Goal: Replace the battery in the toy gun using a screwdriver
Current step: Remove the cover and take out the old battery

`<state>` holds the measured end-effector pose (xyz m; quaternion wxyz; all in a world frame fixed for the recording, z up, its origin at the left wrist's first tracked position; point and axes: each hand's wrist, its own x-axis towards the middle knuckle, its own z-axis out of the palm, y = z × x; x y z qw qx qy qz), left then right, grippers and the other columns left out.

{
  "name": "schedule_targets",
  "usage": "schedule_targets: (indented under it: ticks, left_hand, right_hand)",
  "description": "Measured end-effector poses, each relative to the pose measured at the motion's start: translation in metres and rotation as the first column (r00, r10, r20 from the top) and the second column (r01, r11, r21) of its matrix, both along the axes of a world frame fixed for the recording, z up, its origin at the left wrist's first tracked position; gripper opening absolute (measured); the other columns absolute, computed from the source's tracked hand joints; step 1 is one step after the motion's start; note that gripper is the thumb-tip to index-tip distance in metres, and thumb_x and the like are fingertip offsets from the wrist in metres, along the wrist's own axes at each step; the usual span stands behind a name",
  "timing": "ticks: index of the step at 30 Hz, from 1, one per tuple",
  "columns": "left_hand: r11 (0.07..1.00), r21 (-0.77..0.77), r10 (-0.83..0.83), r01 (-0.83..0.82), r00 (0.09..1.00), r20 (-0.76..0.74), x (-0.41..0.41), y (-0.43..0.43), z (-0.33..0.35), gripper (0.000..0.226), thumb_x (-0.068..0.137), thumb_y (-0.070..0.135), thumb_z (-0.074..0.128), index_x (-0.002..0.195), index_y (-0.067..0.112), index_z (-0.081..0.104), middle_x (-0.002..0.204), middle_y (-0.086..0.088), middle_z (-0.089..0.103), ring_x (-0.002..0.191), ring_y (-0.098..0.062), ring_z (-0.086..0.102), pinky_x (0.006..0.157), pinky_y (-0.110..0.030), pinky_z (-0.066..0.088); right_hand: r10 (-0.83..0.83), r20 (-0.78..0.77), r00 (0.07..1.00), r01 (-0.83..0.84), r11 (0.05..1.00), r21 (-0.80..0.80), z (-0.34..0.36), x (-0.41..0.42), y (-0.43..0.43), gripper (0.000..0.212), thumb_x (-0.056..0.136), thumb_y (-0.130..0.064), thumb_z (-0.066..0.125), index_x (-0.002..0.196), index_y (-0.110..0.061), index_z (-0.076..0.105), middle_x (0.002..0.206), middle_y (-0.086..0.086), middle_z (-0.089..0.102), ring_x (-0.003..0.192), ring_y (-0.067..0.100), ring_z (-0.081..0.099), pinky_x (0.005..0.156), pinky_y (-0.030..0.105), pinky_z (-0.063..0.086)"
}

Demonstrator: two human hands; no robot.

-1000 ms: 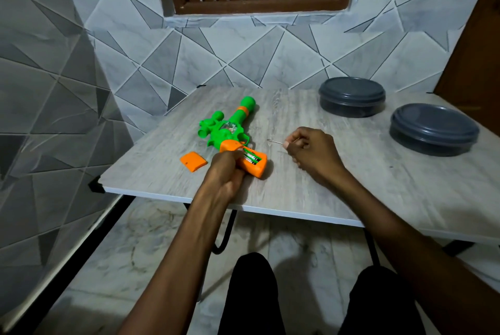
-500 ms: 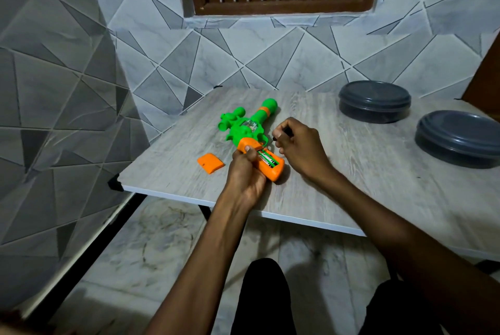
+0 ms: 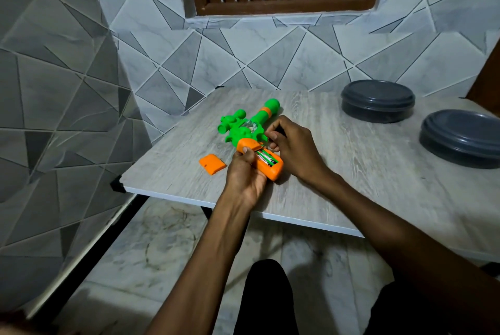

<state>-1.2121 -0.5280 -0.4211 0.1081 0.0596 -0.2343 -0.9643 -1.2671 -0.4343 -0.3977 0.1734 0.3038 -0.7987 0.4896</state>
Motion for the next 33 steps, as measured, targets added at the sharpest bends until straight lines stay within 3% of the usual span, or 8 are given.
schedule_targets:
  ticks: [5, 11, 16, 20, 23, 28, 31, 33]
  left_hand:
    - [1.000, 0.017, 0.005, -0.005, 1.000, -0.026, 0.004, 0.004, 0.003, 0.026, 0.105, 0.013, 0.029, 0.101, 0.002, 0.052, 0.076, -0.020, 0.073, 0.068, -0.028, 0.073, 0.063, -0.044, 0.059]
    - [0.999, 0.037, -0.002, 0.002, 1.000, -0.003, -0.003, 0.001, -0.001, 0.027, 0.105, 0.017, 0.031, 0.112, 0.000, 0.050, 0.086, -0.024, 0.071, 0.078, -0.032, 0.071, 0.093, -0.054, 0.047]
    - [0.999, 0.047, -0.012, 0.012, 1.000, -0.005, -0.003, 0.000, -0.001, 0.027, 0.106, 0.016, 0.030, 0.113, -0.001, 0.049, 0.093, -0.026, 0.068, 0.093, -0.035, 0.062, 0.105, -0.053, 0.036]
    - [0.999, 0.043, -0.023, 0.023, 1.000, -0.012, -0.004, 0.000, -0.001, 0.026, 0.106, 0.015, 0.029, 0.115, 0.000, 0.048, 0.107, -0.027, 0.059, 0.097, -0.035, 0.059, 0.101, -0.054, 0.037]
    - [0.999, 0.037, -0.025, 0.026, 1.000, -0.018, -0.005, -0.001, -0.004, 0.029, 0.106, 0.016, 0.028, 0.116, -0.002, 0.048, 0.109, -0.027, 0.057, 0.099, -0.035, 0.058, 0.106, -0.055, 0.033]
    - [1.000, 0.027, 0.014, -0.014, 1.000, -0.001, -0.009, -0.005, -0.009, 0.033, 0.104, 0.014, 0.031, 0.133, -0.001, 0.039, 0.119, -0.027, 0.055, 0.101, -0.034, 0.058, 0.106, -0.054, 0.034]
    - [1.000, 0.002, 0.029, -0.029, 1.000, 0.005, -0.012, -0.007, -0.014, 0.034, 0.103, 0.013, 0.034, 0.135, 0.000, 0.038, 0.129, -0.027, 0.049, 0.106, -0.034, 0.055, 0.112, -0.056, 0.030]
    - [1.000, 0.006, 0.027, -0.027, 1.000, 0.008, -0.013, -0.007, -0.014, 0.032, 0.104, 0.013, 0.034, 0.133, 0.000, 0.039, 0.124, -0.025, 0.052, 0.103, -0.034, 0.056, 0.106, -0.056, 0.035]
  right_hand:
    - [0.019, -0.053, 0.998, -0.019, 1.000, 0.001, 0.002, 0.000, 0.003, 0.008, 0.094, -0.001, 0.050, 0.089, -0.002, 0.057, 0.075, 0.005, 0.061, 0.062, 0.014, 0.060, 0.062, 0.023, 0.050]
    - [0.036, -0.074, 0.997, -0.031, 0.998, 0.057, 0.002, -0.001, 0.003, 0.006, 0.094, -0.002, 0.051, 0.090, 0.001, 0.055, 0.081, 0.009, 0.063, 0.064, 0.016, 0.062, 0.065, 0.030, 0.051]
    - [0.043, -0.084, 0.996, -0.040, 0.998, 0.046, 0.000, -0.001, 0.001, 0.006, 0.093, -0.001, 0.051, 0.089, 0.001, 0.055, 0.079, 0.009, 0.061, 0.063, 0.015, 0.060, 0.065, 0.033, 0.053]
    - [0.040, -0.077, 0.996, -0.036, 0.998, 0.043, -0.001, -0.001, -0.001, 0.007, 0.094, 0.000, 0.051, 0.089, -0.001, 0.056, 0.077, 0.001, 0.059, 0.060, 0.003, 0.057, 0.064, 0.025, 0.052]
    - [0.038, -0.074, 0.997, -0.035, 0.998, 0.047, -0.001, 0.000, -0.001, 0.007, 0.094, 0.000, 0.051, 0.090, -0.001, 0.057, 0.078, 0.001, 0.059, 0.060, 0.002, 0.056, 0.063, 0.020, 0.050]
    - [0.042, -0.090, 0.995, -0.037, 0.998, 0.055, 0.002, -0.003, -0.004, 0.010, 0.090, -0.002, 0.055, 0.097, -0.008, 0.061, 0.085, 0.005, 0.068, 0.070, 0.016, 0.065, 0.069, 0.030, 0.053]
    - [0.052, -0.089, 0.995, -0.047, 0.998, 0.052, 0.007, -0.006, -0.005, 0.017, 0.086, -0.003, 0.056, 0.100, -0.014, 0.058, 0.081, 0.004, 0.067, 0.075, 0.020, 0.068, 0.071, 0.038, 0.054]
    - [0.088, -0.083, 0.993, -0.083, 0.995, 0.057, 0.010, -0.009, -0.007, 0.016, 0.084, -0.001, 0.056, 0.096, -0.012, 0.057, 0.077, 0.004, 0.066, 0.072, 0.020, 0.068, 0.070, 0.041, 0.055]
